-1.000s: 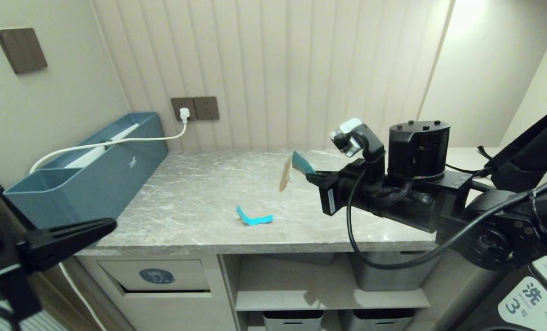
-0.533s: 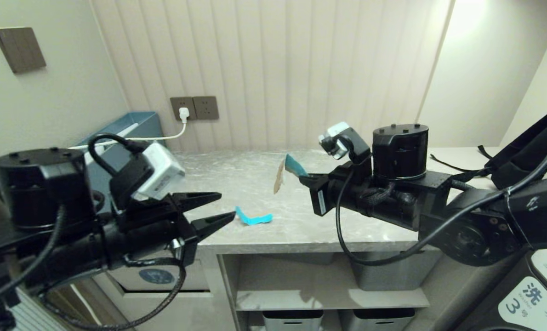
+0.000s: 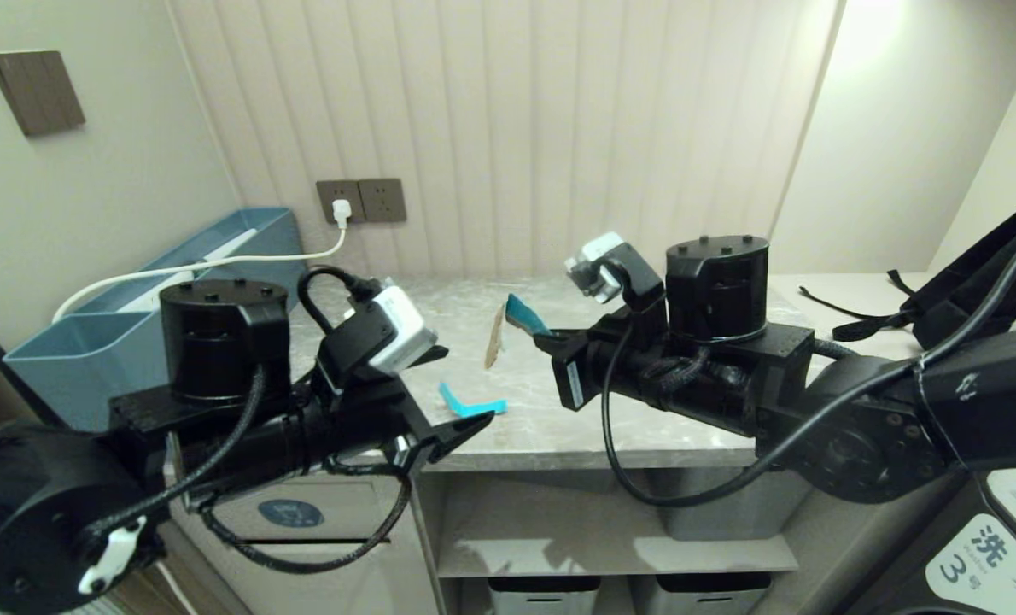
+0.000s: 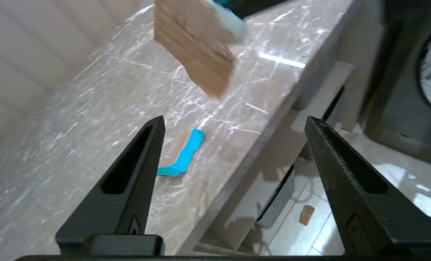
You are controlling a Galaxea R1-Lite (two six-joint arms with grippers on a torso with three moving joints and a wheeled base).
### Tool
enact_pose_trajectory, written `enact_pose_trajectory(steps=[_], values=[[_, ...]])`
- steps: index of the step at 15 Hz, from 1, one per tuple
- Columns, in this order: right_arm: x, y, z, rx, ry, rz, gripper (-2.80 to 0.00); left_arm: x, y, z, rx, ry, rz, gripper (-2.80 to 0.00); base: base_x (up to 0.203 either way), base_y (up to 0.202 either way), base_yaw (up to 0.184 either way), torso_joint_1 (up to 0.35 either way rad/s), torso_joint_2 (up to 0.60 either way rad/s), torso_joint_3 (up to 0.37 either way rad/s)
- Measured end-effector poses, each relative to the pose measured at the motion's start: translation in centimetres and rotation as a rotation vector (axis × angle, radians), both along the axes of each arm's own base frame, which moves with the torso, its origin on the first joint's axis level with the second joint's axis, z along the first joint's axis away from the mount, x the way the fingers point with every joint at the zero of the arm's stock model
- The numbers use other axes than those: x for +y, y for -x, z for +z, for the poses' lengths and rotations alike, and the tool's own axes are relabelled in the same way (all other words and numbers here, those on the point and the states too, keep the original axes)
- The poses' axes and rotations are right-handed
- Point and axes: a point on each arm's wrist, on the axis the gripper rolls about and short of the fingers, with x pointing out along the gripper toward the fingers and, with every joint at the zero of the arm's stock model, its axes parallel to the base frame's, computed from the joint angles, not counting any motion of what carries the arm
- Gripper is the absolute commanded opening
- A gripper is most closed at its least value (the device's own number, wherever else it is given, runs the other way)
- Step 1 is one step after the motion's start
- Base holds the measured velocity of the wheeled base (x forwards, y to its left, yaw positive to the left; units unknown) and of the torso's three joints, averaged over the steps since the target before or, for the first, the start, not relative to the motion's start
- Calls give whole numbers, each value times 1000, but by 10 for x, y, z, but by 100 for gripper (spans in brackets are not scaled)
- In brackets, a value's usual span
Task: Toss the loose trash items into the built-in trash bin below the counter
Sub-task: Hand it to the other hand
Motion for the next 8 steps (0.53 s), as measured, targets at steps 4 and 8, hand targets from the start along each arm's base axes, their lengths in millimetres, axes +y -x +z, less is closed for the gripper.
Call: enact_pose_trajectory(steps=[4, 8], values=[[9, 9, -1, 6, 0, 18, -280, -4, -17, 8, -33, 15, 55, 0, 0, 0, 0, 0, 0, 0], [7, 14, -5, 19, 11, 24, -280, -1, -31, 12, -36, 36, 89, 0, 0, 0, 0, 0, 0, 0]])
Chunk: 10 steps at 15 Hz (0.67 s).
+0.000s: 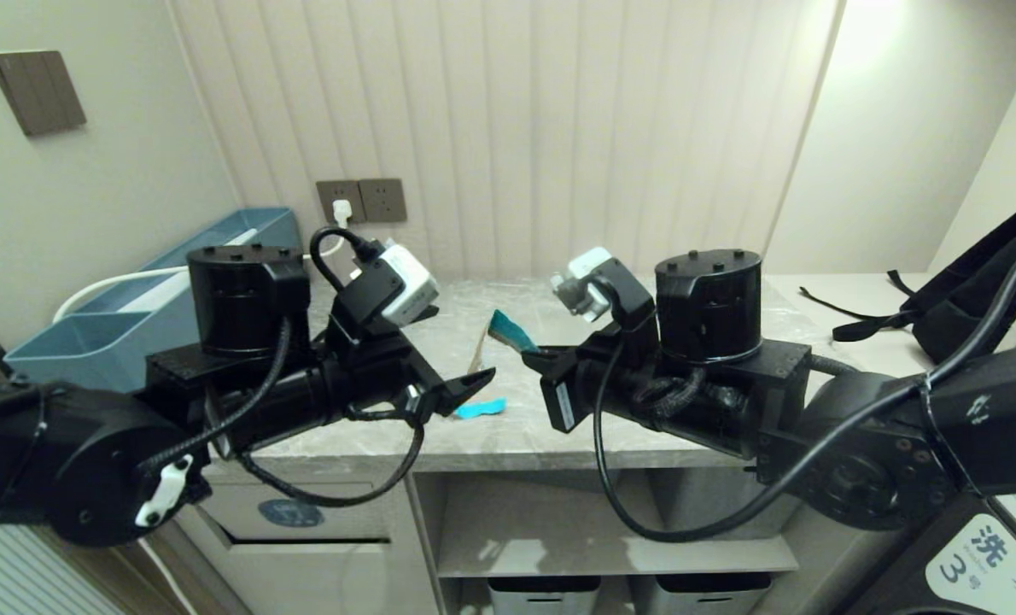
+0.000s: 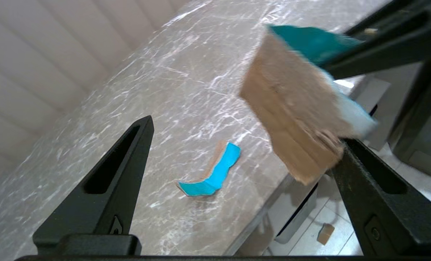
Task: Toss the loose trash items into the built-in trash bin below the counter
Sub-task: Hand it to the other hand
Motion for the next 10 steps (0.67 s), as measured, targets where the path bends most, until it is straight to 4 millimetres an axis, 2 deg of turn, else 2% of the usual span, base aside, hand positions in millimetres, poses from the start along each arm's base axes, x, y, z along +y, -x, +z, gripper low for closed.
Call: enact_pose_trajectory(steps=[4, 10], values=[[-2, 3, 0, 1, 1, 1, -280, 6, -8, 7, -2, 41, 36, 0, 0, 0, 0, 0, 0, 0], [-3, 4, -1, 5, 6, -1, -280, 6, -8, 9, -3, 47, 34, 0, 0, 0, 0, 0, 0, 0]])
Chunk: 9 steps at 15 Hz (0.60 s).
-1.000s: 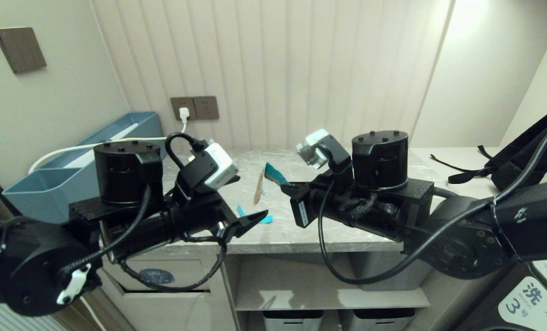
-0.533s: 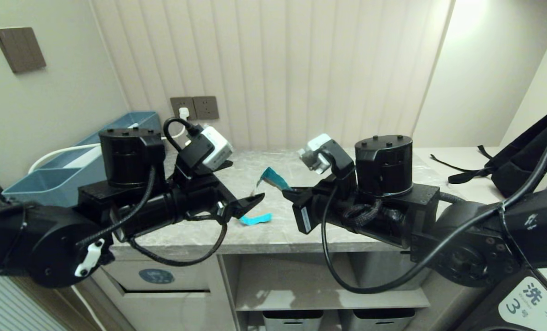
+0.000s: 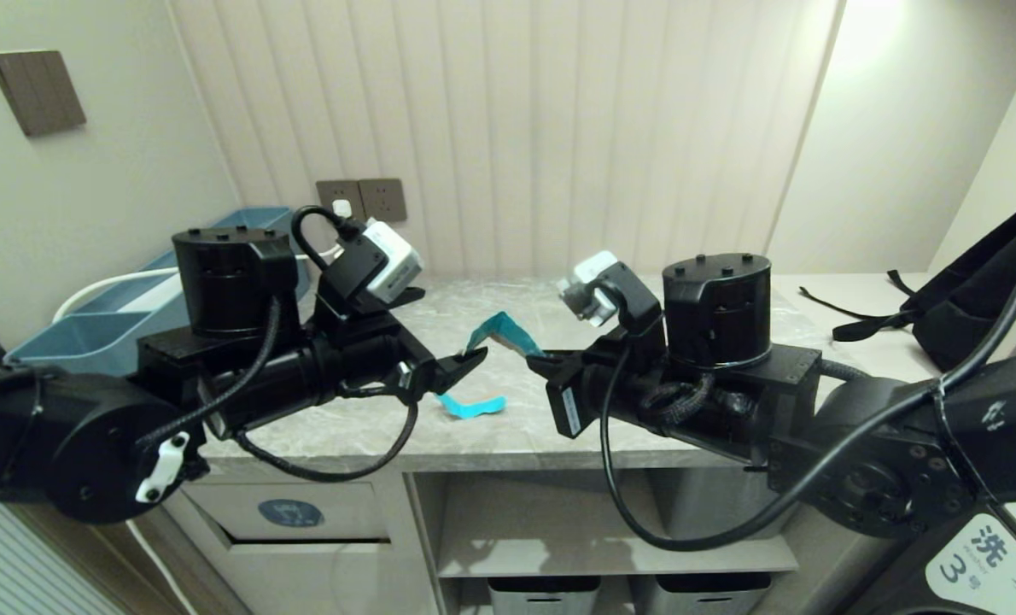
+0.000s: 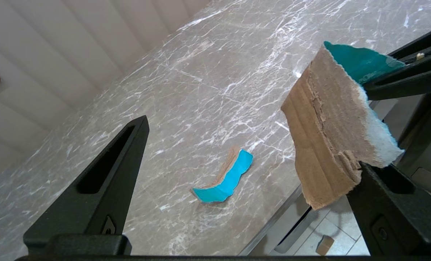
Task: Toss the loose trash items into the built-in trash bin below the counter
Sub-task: Hand it to the other hand
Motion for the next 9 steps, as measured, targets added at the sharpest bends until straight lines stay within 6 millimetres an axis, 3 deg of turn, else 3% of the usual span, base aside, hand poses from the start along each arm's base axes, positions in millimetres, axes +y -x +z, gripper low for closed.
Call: enact_pose_trajectory(steps=[7, 8, 9], values=[[1, 2, -1, -1, 4, 8, -280, -5, 2, 0, -1, 0, -17, 0, 0, 0, 0, 0, 0, 0], [3, 3, -1, 0, 5, 13, -280, -5, 2, 0, -1, 0, -18, -280, 0, 0, 0, 0, 0, 0], [3, 3, -1, -1, 6, 15, -280, -6, 2, 0, -2, 1, -19, -280, 0, 0, 0, 0, 0, 0]])
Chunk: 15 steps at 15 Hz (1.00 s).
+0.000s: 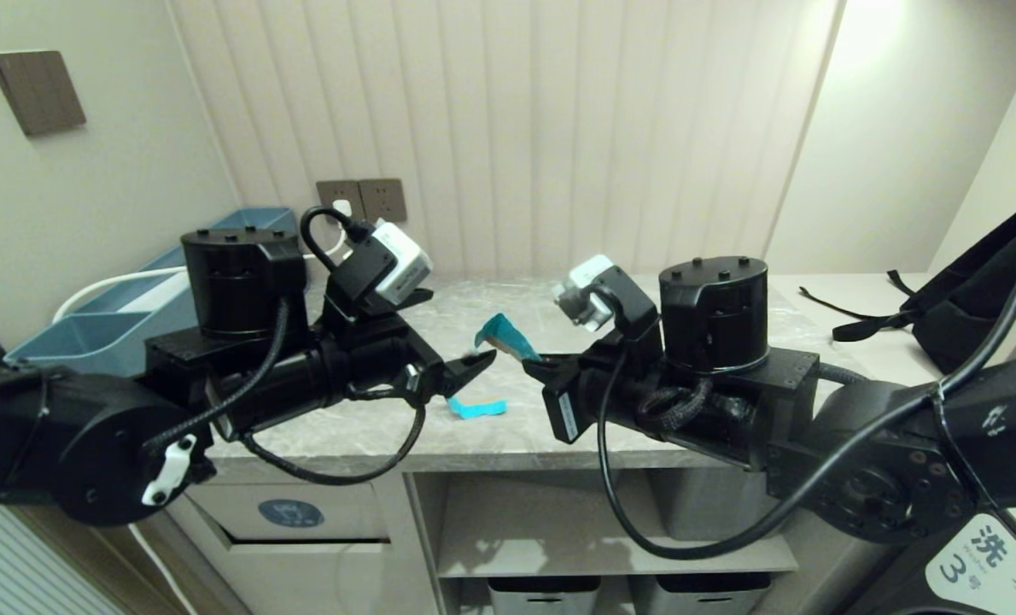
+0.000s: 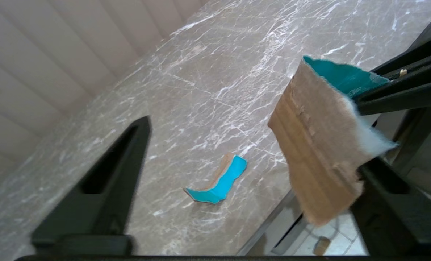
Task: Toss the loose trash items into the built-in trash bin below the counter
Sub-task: Hand it to the other hand
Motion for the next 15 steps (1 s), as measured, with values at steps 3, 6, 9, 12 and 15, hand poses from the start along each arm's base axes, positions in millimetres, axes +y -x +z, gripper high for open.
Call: enact_pose_trajectory(steps=[3, 6, 9, 12, 15], values=[[1, 0, 0, 0, 2, 3, -280, -3, 1, 0, 2, 3, -10, -280, 0, 0, 0, 0, 0, 0], [1, 1, -1, 4, 5, 3, -280, -11, 1, 0, -1, 4, -31, -280, 0, 0, 0, 0, 0, 0], [0, 1, -3, 11, 7, 3, -280, -19, 2, -2, 5, 1, -53, -280, 0, 0, 0, 0, 0, 0], [0, 1, -4, 13, 11, 0, 0, -23, 4, -4, 9, -2, -66, -280, 0, 0, 0, 0, 0, 0], [0, 0, -5, 11, 11, -27, 0, -24, 5, -7, 17, -8, -72, -280, 0, 0, 0, 0, 0, 0]])
